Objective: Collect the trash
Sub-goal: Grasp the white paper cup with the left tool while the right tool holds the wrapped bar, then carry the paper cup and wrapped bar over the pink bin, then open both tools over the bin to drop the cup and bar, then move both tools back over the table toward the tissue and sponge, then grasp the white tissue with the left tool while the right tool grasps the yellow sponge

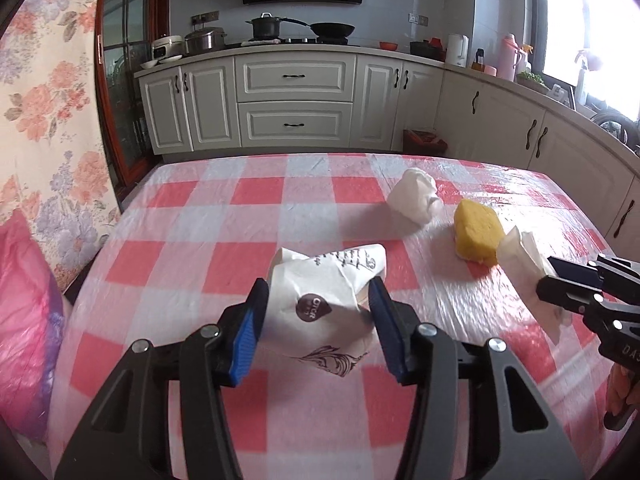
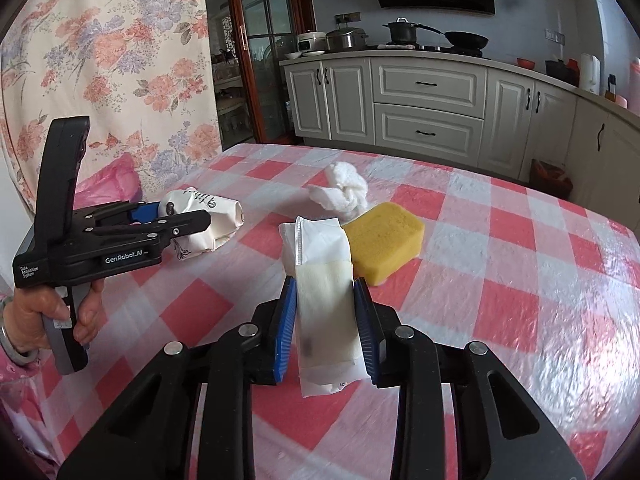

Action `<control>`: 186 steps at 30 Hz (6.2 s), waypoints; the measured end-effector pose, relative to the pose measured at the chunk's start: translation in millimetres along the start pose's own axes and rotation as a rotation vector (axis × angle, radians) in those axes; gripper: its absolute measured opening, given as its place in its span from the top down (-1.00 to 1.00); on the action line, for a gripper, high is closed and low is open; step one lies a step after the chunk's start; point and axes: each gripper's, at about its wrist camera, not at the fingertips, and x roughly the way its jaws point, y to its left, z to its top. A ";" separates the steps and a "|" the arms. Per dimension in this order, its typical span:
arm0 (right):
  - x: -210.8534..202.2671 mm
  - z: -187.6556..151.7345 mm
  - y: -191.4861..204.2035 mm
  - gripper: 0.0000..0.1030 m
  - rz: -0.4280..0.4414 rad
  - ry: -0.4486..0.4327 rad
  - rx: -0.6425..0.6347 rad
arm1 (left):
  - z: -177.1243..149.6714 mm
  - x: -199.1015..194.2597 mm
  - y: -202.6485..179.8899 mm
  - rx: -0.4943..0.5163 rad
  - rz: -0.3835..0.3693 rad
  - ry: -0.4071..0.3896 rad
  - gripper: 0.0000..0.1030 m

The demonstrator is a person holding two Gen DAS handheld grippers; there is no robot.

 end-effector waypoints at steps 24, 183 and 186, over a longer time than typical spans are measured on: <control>-16.8 7.5 155.3 0.39 0.143 -0.027 -0.123 | -66.6 -164.2 52.5 -0.020 0.118 -0.175 0.03; 80.9 41.2 -26.2 -0.32 -0.290 0.081 0.282 | 15.1 8.9 -2.2 0.022 0.097 -0.059 -0.90; 90.7 43.6 -31.1 -0.32 -0.296 0.110 0.275 | 19.0 20.6 -2.2 0.018 0.086 -0.048 -0.90</control>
